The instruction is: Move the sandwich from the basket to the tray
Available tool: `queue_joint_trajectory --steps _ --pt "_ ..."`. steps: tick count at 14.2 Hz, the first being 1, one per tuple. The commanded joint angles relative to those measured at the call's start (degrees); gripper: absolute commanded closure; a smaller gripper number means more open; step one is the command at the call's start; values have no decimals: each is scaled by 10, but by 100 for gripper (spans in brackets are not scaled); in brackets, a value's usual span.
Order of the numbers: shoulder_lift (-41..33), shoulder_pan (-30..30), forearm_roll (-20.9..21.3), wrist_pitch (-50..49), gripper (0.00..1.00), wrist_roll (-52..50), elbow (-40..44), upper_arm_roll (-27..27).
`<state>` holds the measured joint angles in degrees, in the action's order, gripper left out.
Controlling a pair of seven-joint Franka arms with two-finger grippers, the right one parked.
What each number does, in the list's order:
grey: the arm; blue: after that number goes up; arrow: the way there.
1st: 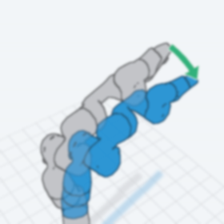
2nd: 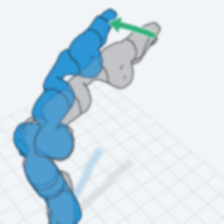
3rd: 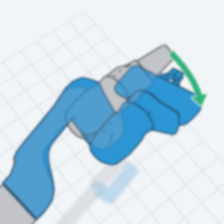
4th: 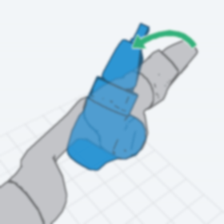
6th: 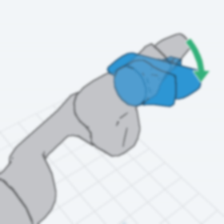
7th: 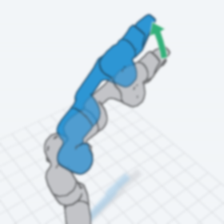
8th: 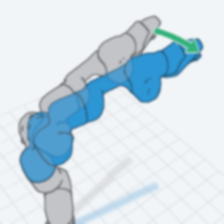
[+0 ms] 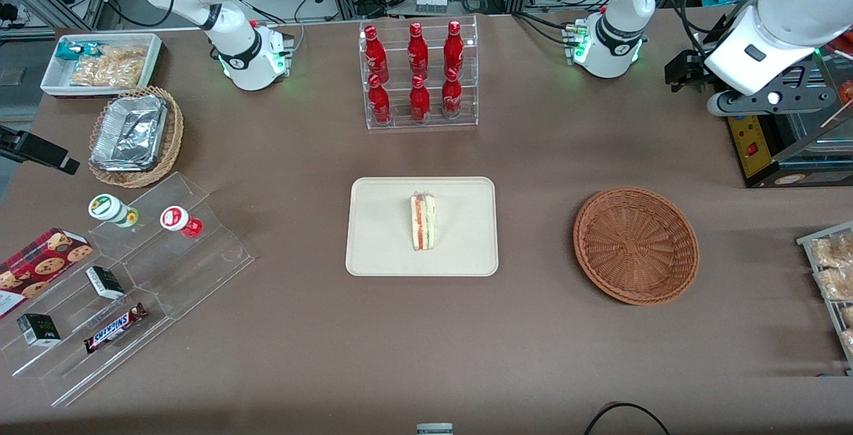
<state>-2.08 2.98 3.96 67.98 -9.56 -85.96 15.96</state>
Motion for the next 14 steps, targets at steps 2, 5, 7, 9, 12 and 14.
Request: queue_joint_trajectory --steps 2,5,7,9,12,14 --pt "1 -10 -14 16 0 4 6 -8" --pt "4 7 -34 29 0 7 10 -8" --pt "15 13 -38 26 0 6 25 -8" --pt "17 12 -38 29 0 5 26 -8" --pt "26 12 -37 31 0 3 28 -8" --pt "30 11 -37 32 0 2 29 -7"
